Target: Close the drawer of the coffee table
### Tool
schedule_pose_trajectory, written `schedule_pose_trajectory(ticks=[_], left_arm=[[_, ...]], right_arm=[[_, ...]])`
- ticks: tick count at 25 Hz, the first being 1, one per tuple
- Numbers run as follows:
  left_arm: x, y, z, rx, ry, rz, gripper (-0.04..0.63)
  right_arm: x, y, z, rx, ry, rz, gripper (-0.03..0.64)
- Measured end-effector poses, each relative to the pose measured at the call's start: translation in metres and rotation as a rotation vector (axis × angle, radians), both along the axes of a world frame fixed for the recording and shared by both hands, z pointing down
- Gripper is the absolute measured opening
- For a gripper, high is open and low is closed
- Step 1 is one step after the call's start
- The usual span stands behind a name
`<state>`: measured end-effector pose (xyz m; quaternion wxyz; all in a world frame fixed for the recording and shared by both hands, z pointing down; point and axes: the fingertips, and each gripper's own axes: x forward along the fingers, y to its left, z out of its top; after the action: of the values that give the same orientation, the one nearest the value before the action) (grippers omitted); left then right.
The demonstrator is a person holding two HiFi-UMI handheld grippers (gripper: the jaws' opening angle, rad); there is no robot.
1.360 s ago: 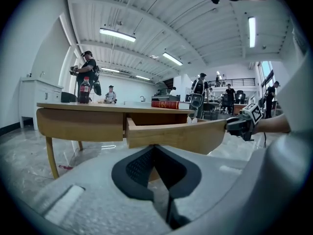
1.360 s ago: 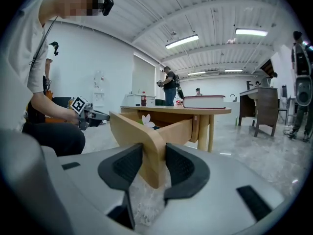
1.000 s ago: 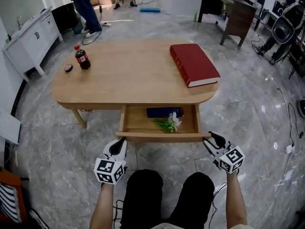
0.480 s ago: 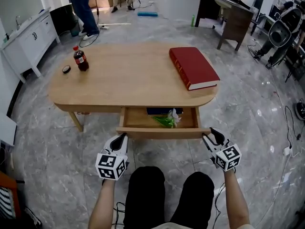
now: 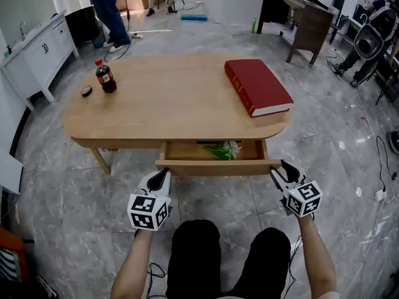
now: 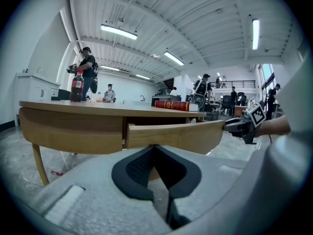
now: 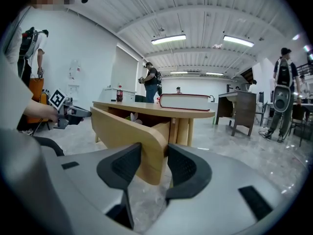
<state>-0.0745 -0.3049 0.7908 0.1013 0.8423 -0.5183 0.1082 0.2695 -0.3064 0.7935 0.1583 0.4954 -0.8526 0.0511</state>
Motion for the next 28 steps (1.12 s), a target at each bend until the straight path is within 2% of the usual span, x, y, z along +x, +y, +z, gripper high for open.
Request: schedule_pose_trajectory(ticks=[3, 11, 19, 24, 28], left_arm=[[0.001, -0.006, 0.0, -0.012, -0.016, 0.02, 0.009], [0.001, -0.031, -0.004, 0.01, 0.001, 0.02, 0.009], [0.003, -0.048, -0.004, 0.018, 0.024, 0.065, 0.009], [0.003, -0.062, -0.002, 0.013, 0.023, 0.025, 0.009], [0.003, -0.073, -0.001, 0.015, 0.052, -0.011, 0.009]], right_arm=[[0.0, -0.007, 0.0, -0.014, 0.007, 0.002, 0.176], [0.001, -0.033, -0.001, -0.037, -0.009, 0.026, 0.176], [0.004, -0.051, -0.001, -0.068, -0.004, 0.05, 0.178], [0.004, -0.065, 0.001, -0.097, 0.005, 0.07, 0.179], [0.005, -0.076, 0.0, -0.101, 0.004, 0.093, 0.179]])
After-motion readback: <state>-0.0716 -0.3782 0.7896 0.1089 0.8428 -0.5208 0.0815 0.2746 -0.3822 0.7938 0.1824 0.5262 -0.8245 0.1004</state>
